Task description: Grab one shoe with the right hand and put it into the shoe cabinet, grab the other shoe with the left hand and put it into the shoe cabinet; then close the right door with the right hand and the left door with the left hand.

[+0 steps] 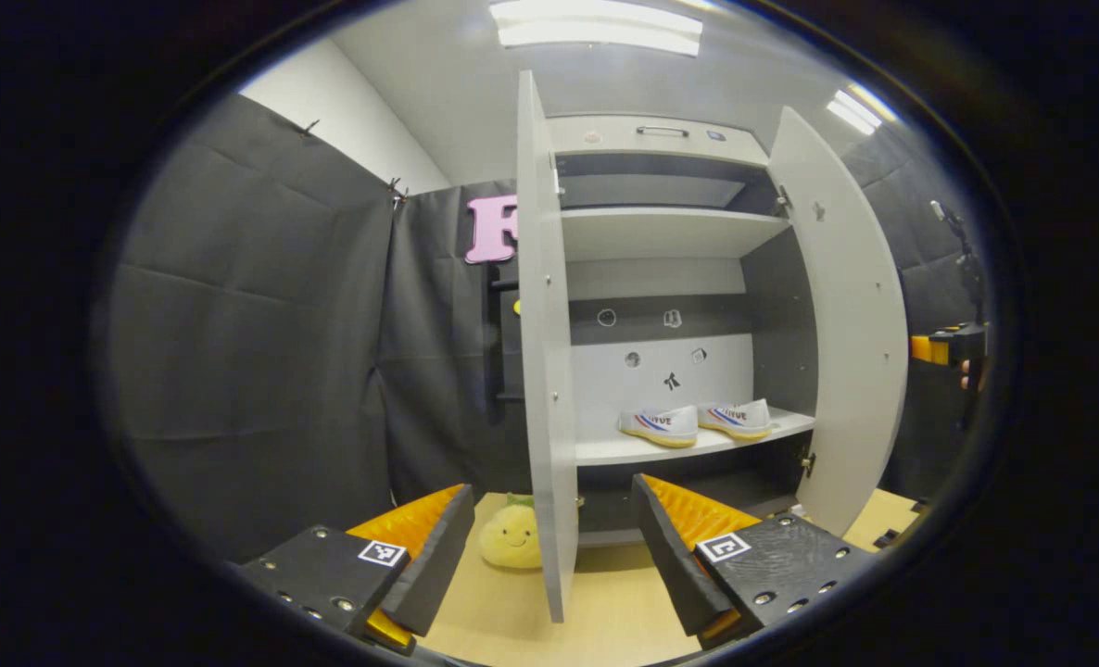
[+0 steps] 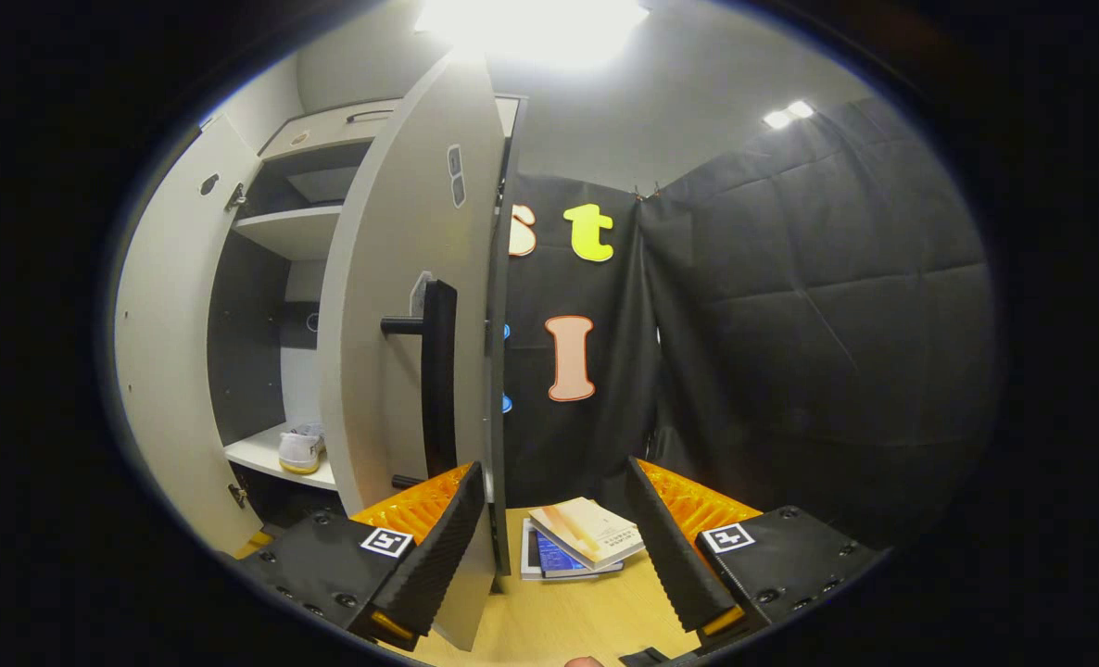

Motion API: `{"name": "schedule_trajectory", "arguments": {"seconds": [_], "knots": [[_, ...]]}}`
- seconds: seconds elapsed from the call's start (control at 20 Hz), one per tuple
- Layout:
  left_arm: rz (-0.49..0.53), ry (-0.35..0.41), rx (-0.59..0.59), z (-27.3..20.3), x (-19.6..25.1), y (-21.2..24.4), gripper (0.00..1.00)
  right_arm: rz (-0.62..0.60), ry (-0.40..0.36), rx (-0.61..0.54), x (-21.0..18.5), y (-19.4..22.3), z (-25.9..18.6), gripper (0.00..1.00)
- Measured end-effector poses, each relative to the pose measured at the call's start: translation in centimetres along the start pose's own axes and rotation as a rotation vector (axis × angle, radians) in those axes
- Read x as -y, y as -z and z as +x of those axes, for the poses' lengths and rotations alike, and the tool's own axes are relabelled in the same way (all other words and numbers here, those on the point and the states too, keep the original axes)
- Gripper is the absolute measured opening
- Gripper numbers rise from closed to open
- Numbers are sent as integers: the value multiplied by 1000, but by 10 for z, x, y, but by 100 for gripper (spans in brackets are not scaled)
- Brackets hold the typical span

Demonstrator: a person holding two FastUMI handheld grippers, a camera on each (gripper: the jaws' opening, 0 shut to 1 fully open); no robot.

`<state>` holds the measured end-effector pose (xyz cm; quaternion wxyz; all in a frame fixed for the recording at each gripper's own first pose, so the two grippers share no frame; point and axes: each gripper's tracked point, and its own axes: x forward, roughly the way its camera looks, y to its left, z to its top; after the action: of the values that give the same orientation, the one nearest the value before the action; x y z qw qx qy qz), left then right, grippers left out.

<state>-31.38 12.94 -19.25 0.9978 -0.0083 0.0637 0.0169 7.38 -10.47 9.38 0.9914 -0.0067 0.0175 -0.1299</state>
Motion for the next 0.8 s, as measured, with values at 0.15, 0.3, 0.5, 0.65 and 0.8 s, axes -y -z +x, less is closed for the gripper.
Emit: {"name": "schedule_trajectory", "arguments": {"seconds": [0.15,0.3,0.5,0.65,0.8], "knots": [[0,-19,2,-2,-13,0,99,8,-49,2,-24,-1,1,97],[0,-43,3,-6,-29,0,99,30,-103,-3,-50,1,5,97],[-4,-90,12,-7,-52,-8,99,53,-155,-11,-76,5,6,98],[3,-136,30,-2,-82,-20,99,32,-164,-3,-81,7,3,98],[-5,-180,45,14,-111,-33,97,26,-168,0,-78,9,-3,98]]}}
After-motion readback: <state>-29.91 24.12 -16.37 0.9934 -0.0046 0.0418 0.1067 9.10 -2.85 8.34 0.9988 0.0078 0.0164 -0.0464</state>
